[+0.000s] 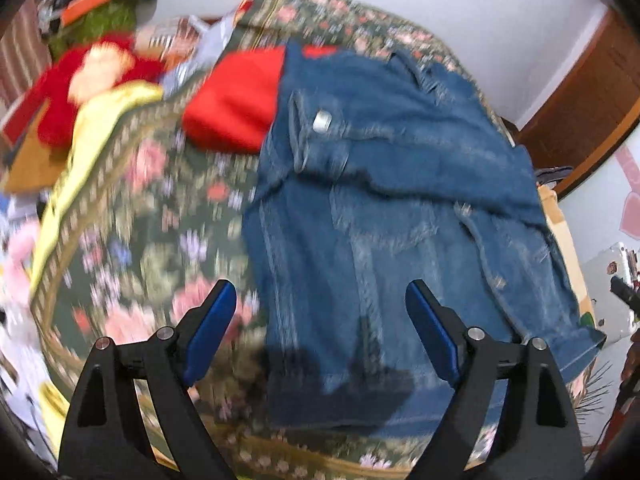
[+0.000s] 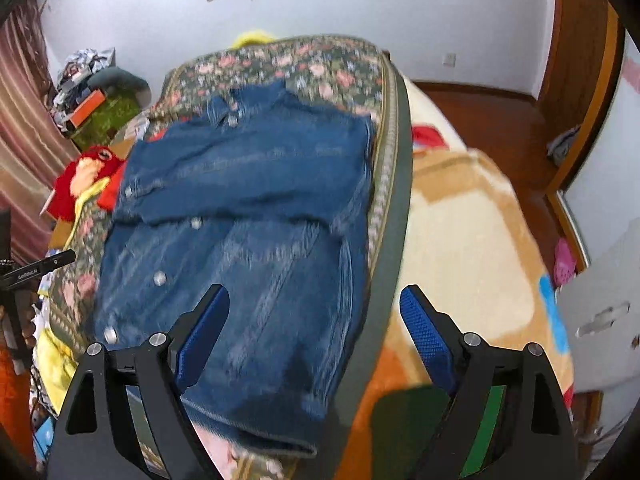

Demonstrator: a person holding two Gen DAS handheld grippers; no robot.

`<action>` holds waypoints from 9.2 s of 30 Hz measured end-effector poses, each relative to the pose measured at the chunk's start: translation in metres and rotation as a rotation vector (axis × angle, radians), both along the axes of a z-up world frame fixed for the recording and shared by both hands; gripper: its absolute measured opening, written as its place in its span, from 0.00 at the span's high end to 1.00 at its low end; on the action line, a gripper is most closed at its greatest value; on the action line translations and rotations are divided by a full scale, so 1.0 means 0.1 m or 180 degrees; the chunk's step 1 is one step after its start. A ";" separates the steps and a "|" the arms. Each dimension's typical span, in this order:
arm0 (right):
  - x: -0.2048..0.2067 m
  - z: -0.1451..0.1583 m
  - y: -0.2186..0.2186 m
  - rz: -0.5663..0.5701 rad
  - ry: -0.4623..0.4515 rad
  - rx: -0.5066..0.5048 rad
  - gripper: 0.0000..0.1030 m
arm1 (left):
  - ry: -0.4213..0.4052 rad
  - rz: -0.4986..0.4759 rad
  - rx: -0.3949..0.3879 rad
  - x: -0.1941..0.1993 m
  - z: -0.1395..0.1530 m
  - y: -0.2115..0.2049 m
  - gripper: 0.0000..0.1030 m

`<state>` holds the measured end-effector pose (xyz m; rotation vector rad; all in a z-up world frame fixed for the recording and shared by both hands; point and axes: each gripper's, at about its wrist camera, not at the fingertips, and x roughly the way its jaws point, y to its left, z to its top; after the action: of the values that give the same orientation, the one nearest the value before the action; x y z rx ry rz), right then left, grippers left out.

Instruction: Fold large clothes

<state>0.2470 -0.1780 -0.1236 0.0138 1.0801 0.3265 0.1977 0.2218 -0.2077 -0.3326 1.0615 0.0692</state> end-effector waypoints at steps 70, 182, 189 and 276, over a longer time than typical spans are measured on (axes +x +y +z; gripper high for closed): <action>2.46 -0.48 0.52 -0.0455 -0.0053 0.0686 0.85 | -0.0618 0.0279 0.0155 2.42 0.43 0.34 0.92; 1.06 -0.80 1.44 0.0951 0.0091 -0.0520 0.00 | -0.0188 0.1013 -0.1290 1.48 -0.86 0.45 0.25; 1.04 -0.81 1.45 0.0952 0.0034 -0.0522 0.00 | -0.0565 0.0891 -0.0827 1.35 -0.43 0.25 0.40; -0.31 -0.30 -0.47 -0.0440 0.0166 0.0633 0.00 | -0.0782 -0.1393 0.0259 0.95 0.67 -2.41 0.40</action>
<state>0.2160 -0.2250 -0.1531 0.2744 1.0886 0.3087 0.2931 -0.0193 -0.1410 -0.0282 0.8646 -0.3127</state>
